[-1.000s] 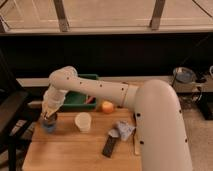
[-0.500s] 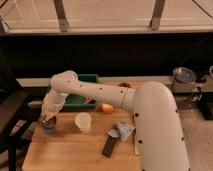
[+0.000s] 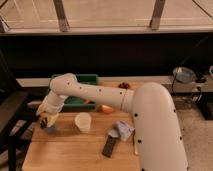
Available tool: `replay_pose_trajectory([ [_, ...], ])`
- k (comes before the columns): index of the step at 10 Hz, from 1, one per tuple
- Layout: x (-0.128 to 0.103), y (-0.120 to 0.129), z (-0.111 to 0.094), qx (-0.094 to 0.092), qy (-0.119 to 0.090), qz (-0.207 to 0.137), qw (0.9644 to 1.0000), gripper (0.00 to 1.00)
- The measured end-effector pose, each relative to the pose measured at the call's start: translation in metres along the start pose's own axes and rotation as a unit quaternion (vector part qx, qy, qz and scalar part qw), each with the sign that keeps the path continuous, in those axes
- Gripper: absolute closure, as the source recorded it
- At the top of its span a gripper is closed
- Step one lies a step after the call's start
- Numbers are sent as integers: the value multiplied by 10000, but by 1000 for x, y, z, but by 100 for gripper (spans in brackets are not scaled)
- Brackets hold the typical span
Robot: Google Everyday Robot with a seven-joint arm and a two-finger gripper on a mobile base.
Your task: Stack cups into tray
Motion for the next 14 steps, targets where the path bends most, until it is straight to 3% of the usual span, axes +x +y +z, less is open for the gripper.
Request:
replay_pose_trajectory([
  [14,-3,0,1,48,20,-22,10000,35],
])
